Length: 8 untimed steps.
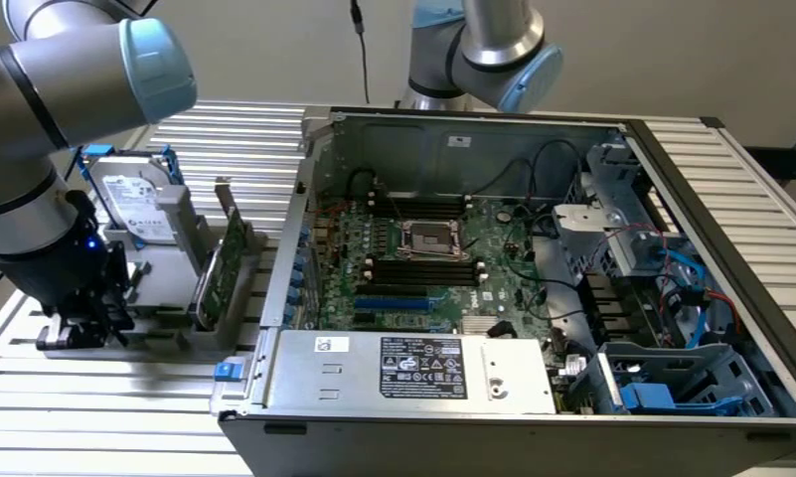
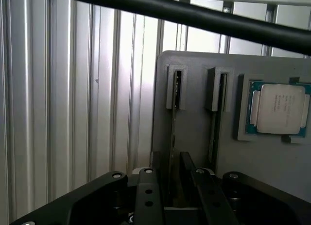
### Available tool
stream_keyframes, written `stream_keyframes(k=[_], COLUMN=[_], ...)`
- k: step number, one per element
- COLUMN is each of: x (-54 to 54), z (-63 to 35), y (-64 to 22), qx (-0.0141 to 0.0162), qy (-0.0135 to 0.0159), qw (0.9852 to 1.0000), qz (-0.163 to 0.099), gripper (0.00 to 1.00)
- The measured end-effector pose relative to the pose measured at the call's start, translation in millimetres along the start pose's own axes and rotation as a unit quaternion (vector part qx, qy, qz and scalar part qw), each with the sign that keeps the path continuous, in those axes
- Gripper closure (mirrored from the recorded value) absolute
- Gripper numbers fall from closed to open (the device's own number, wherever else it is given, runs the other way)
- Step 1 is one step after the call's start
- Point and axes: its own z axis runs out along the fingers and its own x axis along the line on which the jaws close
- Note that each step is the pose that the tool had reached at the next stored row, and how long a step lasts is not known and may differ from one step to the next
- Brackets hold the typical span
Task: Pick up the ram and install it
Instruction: 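Pick up the ram and move it above insertion slot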
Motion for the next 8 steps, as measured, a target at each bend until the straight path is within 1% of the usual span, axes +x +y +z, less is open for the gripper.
stream_keyframes(k=[8], x=[0.8], z=[1.1], y=[1.4], qx=[-0.0002], qy=[0.0], qw=[1.0], qz=[0.001], gripper=[0.69])
